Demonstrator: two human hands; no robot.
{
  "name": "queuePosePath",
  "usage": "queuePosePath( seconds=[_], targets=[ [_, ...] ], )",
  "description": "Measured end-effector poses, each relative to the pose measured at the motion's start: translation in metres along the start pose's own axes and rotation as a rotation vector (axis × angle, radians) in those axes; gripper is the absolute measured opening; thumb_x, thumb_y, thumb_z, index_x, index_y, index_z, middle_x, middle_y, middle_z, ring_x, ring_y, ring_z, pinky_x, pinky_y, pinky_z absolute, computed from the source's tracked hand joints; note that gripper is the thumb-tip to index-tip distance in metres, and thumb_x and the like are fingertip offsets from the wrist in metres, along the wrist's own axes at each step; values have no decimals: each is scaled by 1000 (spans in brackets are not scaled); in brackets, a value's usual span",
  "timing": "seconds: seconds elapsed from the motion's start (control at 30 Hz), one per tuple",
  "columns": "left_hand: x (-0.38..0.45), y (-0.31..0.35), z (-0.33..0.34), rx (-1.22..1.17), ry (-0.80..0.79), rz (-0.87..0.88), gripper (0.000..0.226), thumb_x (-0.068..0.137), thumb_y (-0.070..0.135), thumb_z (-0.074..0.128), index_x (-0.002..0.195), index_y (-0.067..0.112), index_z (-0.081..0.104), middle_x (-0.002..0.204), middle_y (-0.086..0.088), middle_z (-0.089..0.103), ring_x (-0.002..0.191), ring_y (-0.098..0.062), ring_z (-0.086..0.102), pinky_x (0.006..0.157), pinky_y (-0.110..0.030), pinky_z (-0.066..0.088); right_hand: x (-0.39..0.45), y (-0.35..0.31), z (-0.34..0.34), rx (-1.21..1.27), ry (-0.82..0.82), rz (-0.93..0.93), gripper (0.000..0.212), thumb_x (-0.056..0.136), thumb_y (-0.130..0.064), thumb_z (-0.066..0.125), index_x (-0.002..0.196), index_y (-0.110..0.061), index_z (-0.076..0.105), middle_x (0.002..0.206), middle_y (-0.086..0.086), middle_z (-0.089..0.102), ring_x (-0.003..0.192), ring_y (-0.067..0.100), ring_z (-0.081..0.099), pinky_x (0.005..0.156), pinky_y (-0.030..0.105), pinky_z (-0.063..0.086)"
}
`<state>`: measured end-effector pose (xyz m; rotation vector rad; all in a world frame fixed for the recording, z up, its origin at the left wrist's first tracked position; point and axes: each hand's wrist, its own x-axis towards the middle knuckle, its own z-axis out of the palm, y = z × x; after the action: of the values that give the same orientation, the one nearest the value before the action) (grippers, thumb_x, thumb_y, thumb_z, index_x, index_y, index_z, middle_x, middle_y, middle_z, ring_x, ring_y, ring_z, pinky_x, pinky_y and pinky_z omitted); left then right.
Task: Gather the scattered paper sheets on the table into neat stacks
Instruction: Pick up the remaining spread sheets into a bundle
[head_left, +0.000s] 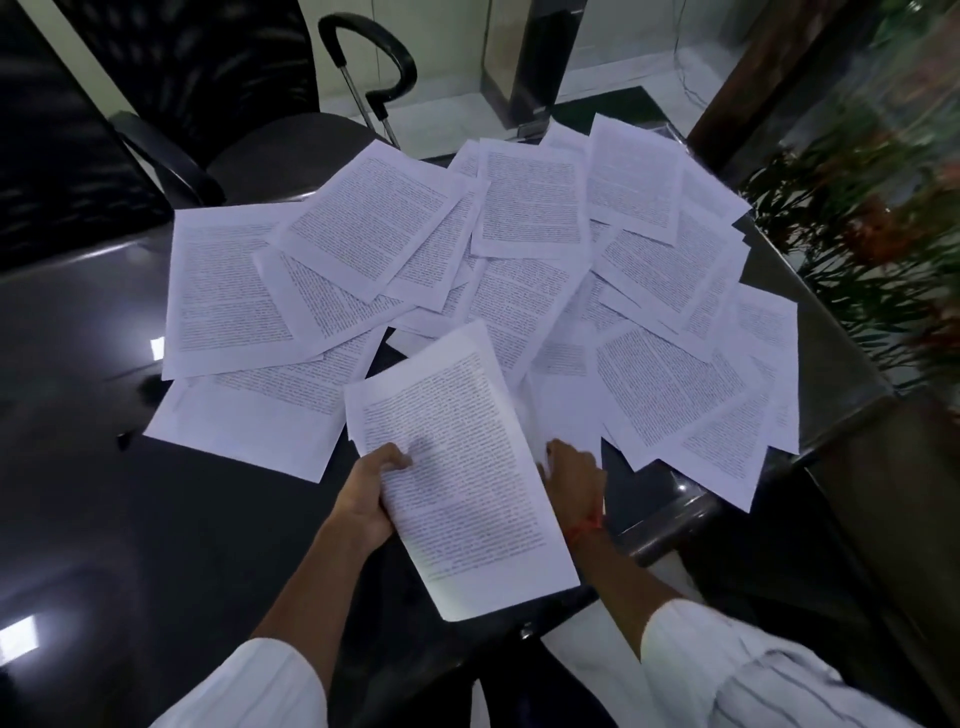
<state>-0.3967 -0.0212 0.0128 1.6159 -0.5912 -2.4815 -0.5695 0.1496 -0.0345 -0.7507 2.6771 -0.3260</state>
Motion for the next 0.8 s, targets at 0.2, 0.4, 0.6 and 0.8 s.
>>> queuePosePath(
  seconds=[0.2, 0.4, 0.6, 0.8],
  targets=[
    [-3, -16, -12, 18, 60, -31, 20, 77, 0, 57, 94, 9, 65, 90, -13, 70, 83, -32, 65, 81, -48, 57, -34, 20, -32, 474, 141, 339, 10, 78, -11, 72, 87, -13, 67, 79, 0, 67, 74, 21, 66, 73, 36, 58],
    [2, -4, -19, 458, 248, 118, 15, 76, -1, 67, 90, 0, 64, 91, -15, 68, 76, -29, 65, 61, -31, 52, 4, 88, -123, 597, 205, 177, 21, 77, 12, 67, 81, -9, 65, 75, 4, 64, 73, 18, 60, 62, 11, 49],
    [5, -5, -23, 610, 196, 200, 13, 78, -6, 65, 89, 2, 66, 92, -14, 70, 84, -30, 67, 67, -31, 54, 26, 70, -188, 577, 11, -44, 19, 78, 16, 66, 86, -1, 65, 71, 2, 60, 58, -4, 54, 57, 6, 43],
    [5, -13, -25, 469, 241, 156, 12, 80, -2, 67, 91, 1, 64, 94, -16, 69, 82, -32, 68, 70, -39, 57, -1, 23, -158, 734, -85, 10, 23, 79, 6, 71, 91, -13, 65, 83, 0, 64, 75, 17, 59, 66, 20, 50]
  ],
)
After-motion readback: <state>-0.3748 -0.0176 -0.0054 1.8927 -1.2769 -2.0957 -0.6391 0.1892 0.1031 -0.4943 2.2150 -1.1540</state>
